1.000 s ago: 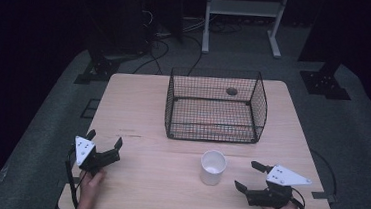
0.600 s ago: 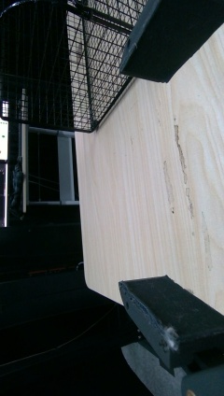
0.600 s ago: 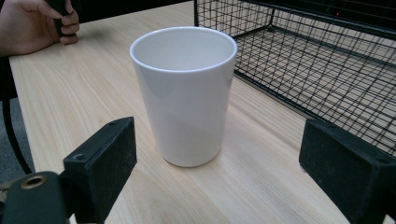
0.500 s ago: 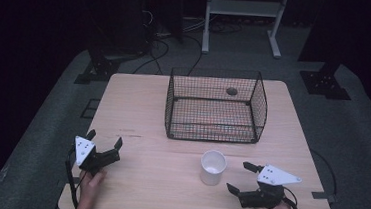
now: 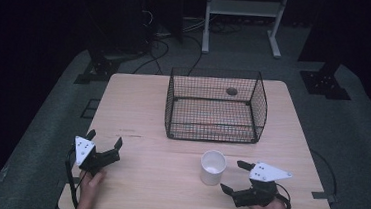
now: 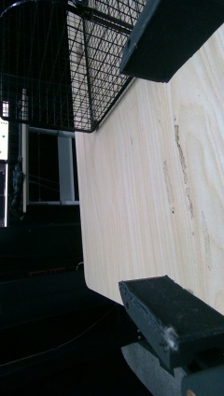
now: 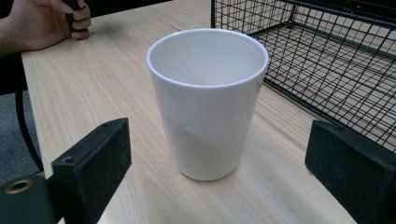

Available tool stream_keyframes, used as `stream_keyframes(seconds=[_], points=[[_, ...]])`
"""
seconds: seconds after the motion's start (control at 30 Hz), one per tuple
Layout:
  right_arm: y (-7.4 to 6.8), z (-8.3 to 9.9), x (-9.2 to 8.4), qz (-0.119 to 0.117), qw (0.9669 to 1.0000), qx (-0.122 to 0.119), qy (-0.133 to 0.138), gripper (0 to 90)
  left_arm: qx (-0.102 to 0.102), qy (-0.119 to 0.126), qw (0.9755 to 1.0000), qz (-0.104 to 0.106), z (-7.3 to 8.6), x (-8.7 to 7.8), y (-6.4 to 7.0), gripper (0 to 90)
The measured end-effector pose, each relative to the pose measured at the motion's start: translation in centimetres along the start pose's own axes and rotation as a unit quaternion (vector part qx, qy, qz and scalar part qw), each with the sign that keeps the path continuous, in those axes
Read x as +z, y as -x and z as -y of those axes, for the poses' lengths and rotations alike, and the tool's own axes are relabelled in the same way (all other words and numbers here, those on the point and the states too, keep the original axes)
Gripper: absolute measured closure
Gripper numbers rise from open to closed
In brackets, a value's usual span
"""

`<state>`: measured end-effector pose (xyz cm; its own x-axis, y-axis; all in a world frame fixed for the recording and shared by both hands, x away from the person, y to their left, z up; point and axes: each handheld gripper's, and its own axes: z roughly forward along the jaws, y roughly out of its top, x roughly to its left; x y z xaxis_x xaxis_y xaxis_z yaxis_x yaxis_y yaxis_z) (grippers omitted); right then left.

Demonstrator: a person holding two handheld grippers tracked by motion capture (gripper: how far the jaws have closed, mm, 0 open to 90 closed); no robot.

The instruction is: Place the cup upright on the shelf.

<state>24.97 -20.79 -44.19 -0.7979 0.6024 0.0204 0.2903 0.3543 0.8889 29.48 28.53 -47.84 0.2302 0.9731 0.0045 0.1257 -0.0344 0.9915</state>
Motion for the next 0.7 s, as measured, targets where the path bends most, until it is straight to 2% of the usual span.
stream_keyframes(seconds=[0.13, 0.43, 0.7], points=[[-0.2, -0.2, 0.5, 0.001, 1.0, 0.001, -0.006, 2.7, 0.0, 0.0, 1.0, 0.0, 0.0, 0.0, 0.0, 0.0], [-0.3, -0.5, 1.4, -0.004, 0.9999, 0.009, -0.008, 2.6, 0.0, 0.0, 1.0, 0.0, 0.0, 0.0, 0.0, 0.0], [-0.6, -1.1, 2.6, -0.005, 0.9999, 0.007, -0.013, 2.5, 0.0, 0.0, 1.0, 0.001, 0.0, 0.0, 0.0, 0.0]])
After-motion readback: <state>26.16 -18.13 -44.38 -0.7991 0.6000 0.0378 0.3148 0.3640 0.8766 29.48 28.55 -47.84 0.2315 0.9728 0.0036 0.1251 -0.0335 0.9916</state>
